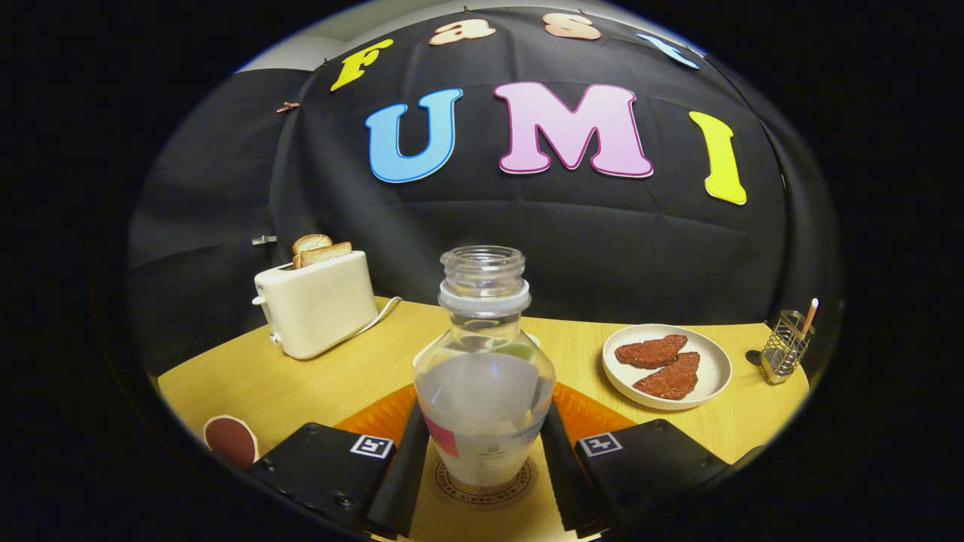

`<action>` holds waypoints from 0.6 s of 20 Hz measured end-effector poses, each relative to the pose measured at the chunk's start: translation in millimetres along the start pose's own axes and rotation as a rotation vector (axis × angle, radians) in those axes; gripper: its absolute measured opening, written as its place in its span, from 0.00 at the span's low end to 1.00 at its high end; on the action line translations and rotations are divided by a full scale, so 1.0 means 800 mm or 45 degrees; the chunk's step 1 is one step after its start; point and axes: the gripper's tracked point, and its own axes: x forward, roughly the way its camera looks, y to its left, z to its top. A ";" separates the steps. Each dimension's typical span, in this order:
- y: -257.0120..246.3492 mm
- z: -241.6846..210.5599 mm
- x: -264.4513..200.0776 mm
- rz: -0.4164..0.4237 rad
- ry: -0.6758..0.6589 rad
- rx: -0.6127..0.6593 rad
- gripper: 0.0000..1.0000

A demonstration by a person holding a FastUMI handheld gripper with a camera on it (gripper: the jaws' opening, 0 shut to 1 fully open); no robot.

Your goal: Take the bottle from table, then pour the juice into the cup, finally place the bottle on the coaster

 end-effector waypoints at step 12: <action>0.008 -0.013 -0.033 -0.004 0.029 -0.106 0.98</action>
